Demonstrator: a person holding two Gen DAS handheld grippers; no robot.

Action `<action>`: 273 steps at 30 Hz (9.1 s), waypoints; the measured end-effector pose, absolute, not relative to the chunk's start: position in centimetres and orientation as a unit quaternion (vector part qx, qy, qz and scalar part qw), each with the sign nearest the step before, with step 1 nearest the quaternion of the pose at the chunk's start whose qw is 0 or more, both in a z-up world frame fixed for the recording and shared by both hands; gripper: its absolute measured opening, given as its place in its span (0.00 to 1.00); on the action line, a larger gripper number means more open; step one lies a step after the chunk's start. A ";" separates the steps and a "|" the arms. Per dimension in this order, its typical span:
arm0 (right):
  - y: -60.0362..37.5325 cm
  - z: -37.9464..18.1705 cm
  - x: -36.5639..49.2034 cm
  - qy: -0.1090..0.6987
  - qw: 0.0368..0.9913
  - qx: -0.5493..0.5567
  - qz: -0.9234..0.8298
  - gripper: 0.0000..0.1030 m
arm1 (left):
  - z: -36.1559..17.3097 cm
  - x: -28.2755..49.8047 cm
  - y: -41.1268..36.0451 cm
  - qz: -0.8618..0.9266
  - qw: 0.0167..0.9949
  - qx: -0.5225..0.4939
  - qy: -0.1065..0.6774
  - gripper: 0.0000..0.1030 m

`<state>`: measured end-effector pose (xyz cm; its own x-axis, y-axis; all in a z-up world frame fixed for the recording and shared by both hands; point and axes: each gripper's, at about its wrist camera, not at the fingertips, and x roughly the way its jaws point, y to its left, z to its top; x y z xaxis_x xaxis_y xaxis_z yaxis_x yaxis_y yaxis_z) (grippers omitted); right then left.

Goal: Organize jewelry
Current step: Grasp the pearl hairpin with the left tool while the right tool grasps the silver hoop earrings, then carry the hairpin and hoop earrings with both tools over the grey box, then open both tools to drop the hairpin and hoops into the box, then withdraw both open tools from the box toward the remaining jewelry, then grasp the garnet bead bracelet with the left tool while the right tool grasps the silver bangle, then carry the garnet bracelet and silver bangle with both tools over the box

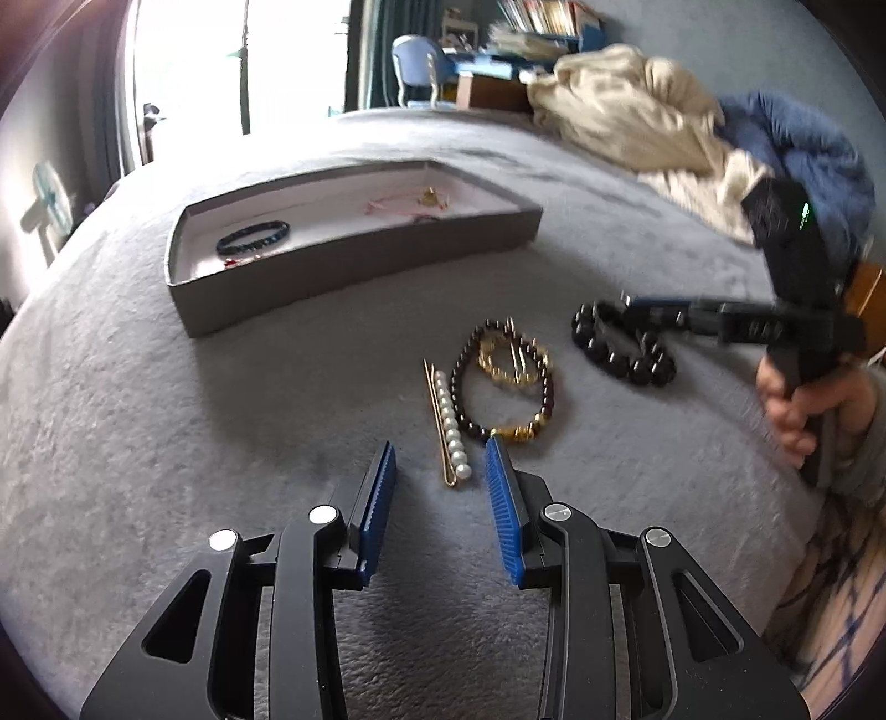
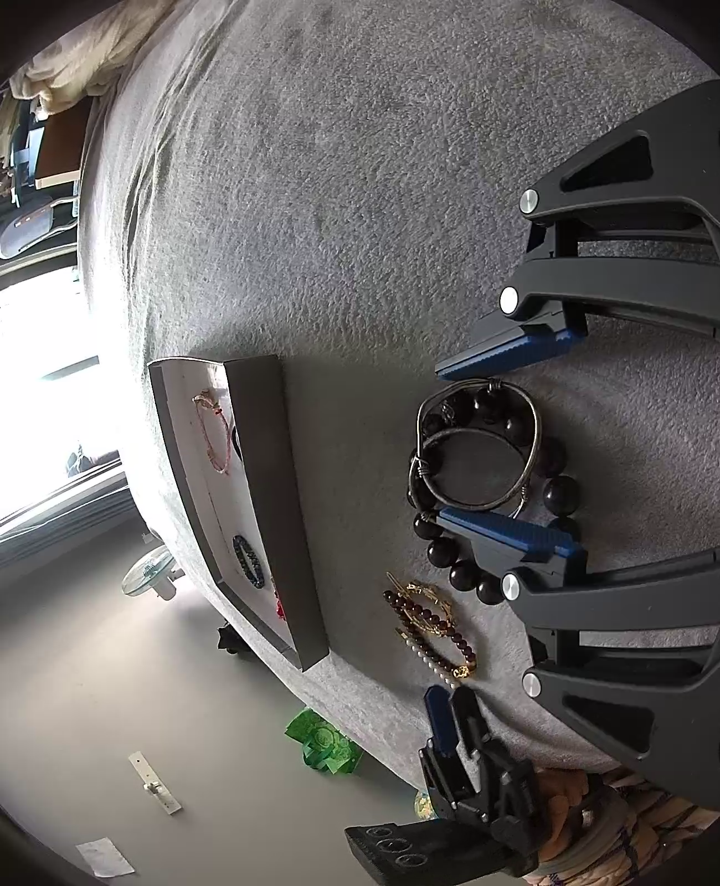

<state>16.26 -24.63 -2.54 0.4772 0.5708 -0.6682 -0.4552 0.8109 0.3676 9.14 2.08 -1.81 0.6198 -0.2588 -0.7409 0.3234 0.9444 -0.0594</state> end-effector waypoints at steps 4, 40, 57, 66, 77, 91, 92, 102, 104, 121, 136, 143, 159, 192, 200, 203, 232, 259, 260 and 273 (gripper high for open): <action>-24.5 -2.5 16.3 0.412 0.858 0.066 0.299 0.46 | -2.3 9.7 1.4 -0.154 0.894 0.060 0.417 0.29; -16.8 3.7 20.8 0.341 0.885 -0.002 0.317 0.46 | 3.7 15.4 4.6 -0.103 0.934 -0.007 0.342 0.06; -13.6 3.5 27.4 0.366 0.881 -0.009 0.299 0.46 | 4.3 22.3 4.2 -0.082 0.931 -0.025 0.355 0.06; -12.1 1.7 29.3 0.391 0.872 -0.030 0.293 0.46 | 2.2 24.6 3.5 -0.084 0.920 -0.016 0.383 0.06; -11.4 -0.9 30.4 0.425 0.858 -0.051 0.284 0.46 | -0.1 25.7 3.9 -0.081 0.905 -0.005 0.417 0.06; -12.0 -0.7 29.8 0.422 0.859 -0.028 0.288 0.47 | 0.3 25.1 4.6 -0.078 0.909 -0.015 0.409 0.30; -12.2 -0.5 29.5 0.416 0.861 -0.025 0.290 0.47 | 0.5 24.9 4.7 -0.078 0.911 -0.016 0.405 0.38; -14.0 1.1 27.3 0.365 0.884 -0.007 0.290 0.68 | 1.8 21.8 5.4 -0.075 0.928 -0.011 0.366 0.85; -14.4 1.4 26.6 0.352 0.890 -0.001 0.290 0.79 | 2.0 21.3 5.7 -0.069 0.932 -0.017 0.357 0.89; -18.1 1.8 21.9 0.307 0.913 0.011 0.267 0.95 | 2.2 16.2 5.4 -0.035 0.945 -0.009 0.326 0.95; -20.3 1.5 17.7 0.314 0.909 0.006 0.274 0.95 | 0.7 12.0 3.8 -0.039 0.943 0.016 0.330 0.95; -21.5 0.6 14.9 0.325 0.905 0.007 0.273 0.95 | 0.3 10.6 2.8 -0.053 0.942 0.026 0.330 0.95; -22.6 -0.5 13.4 0.348 0.899 0.028 0.264 0.95 | -0.2 10.1 -0.4 -0.120 0.929 0.051 0.347 0.80; -22.6 -1.9 15.0 0.394 0.875 0.053 0.276 0.76 | -0.8 11.3 6.4 -0.063 0.924 -0.049 0.374 0.06; -20.3 -2.3 15.5 0.411 0.870 0.000 0.272 0.66 | -1.8 11.6 6.0 -0.072 0.917 -0.046 0.389 0.06; -20.4 -2.6 15.7 0.417 0.870 0.000 0.262 0.55 | -2.0 11.8 5.9 -0.075 0.915 -0.049 0.393 0.06; -22.8 -0.9 15.1 0.373 0.886 0.060 0.268 0.45 | 0.9 10.7 5.6 -0.101 0.928 -0.051 0.354 0.06; -18.7 2.9 19.6 0.350 0.888 0.020 0.298 0.45 | 8.5 15.3 6.5 -0.108 0.947 -0.039 0.299 0.06; -18.4 3.0 19.9 0.351 0.887 0.020 0.299 0.45 | 8.6 15.6 6.5 -0.109 0.947 -0.039 0.298 0.06; -15.1 4.1 26.6 0.364 0.879 0.004 0.307 0.45 | 9.3 21.3 5.6 -0.117 0.947 -0.043 0.295 0.06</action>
